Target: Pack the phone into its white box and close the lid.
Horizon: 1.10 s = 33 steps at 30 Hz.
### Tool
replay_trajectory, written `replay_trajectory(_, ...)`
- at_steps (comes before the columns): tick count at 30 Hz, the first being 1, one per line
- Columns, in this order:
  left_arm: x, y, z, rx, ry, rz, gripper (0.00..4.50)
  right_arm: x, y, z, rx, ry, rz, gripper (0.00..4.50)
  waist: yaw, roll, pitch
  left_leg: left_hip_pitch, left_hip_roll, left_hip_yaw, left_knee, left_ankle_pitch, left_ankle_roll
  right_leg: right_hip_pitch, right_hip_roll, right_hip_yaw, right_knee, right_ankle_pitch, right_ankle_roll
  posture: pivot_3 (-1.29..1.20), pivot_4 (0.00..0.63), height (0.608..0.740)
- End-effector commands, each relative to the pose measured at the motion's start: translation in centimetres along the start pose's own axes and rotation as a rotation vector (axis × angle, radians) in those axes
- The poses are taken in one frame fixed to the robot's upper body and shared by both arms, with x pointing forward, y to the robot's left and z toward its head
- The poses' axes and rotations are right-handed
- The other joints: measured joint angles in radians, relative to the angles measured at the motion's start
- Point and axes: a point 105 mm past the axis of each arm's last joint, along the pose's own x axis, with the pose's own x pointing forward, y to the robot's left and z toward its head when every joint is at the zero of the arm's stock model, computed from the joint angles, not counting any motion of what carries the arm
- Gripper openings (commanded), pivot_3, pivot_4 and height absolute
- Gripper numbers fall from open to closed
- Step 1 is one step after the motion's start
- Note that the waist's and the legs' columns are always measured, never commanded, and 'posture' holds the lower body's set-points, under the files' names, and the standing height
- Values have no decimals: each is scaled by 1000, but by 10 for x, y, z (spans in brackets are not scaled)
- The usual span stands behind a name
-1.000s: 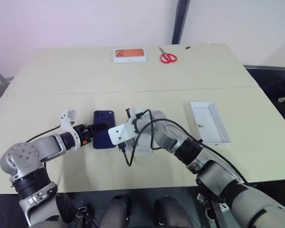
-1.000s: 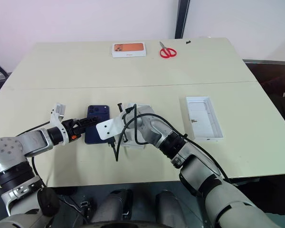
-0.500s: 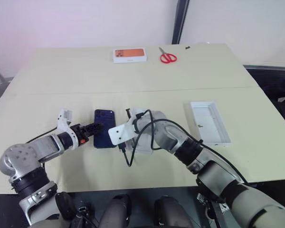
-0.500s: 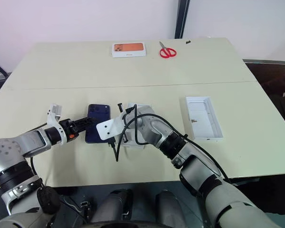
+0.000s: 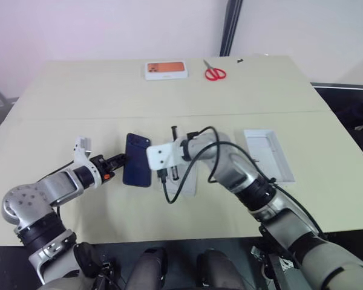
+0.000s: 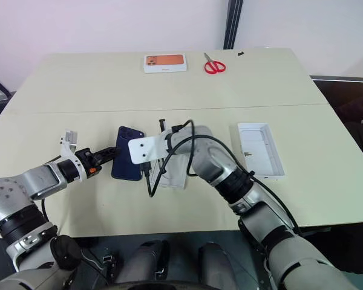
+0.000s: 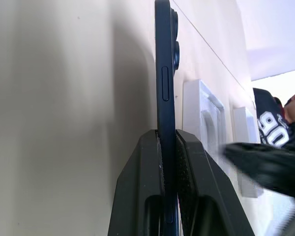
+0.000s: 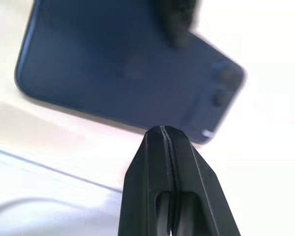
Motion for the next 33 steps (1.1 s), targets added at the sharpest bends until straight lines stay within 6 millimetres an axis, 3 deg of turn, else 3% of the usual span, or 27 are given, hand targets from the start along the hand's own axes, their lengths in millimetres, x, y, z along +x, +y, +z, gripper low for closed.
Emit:
replay_trajectory(1,-1,-5,1,-12,-14,-29,57,-25,-8,13,40,-80,-32,0,1,0,0,0,0,0,0,0,0,0,0,0,0,0,0,0,150,740)
replay_trajectory(8,-1,-31,18,-30,-91,-169,57,-67,-2,-1,275,-194,-50,0,1,-2,1,-5,0,0,1,0,0,0,0,0,0,0,0,0,150,740)
replay_trajectory(11,10,-50,10,-9,-59,-233,57,-83,14,-20,412,-213,-35,0,5,-2,1,-6,0,0,1,0,0,0,0,0,0,0,0,0,150,740)
replay_trajectory(16,31,-74,-14,20,36,-279,57,-96,21,-51,621,-185,-97,0,0,-2,1,-6,0,0,1,0,1,-1,0,0,0,0,0,0,150,740)
replay_trajectory(24,58,-78,-55,9,167,-233,57,-102,36,-74,707,-118,-142,0,1,-2,1,-6,0,1,1,0,1,-1,0,1,0,0,0,0,150,740)
replay_trajectory(33,64,-78,-52,-13,142,-224,57,-103,42,-79,713,-88,-157,0,4,-2,1,-6,0,1,2,0,1,0,0,1,0,0,0,0,150,740)
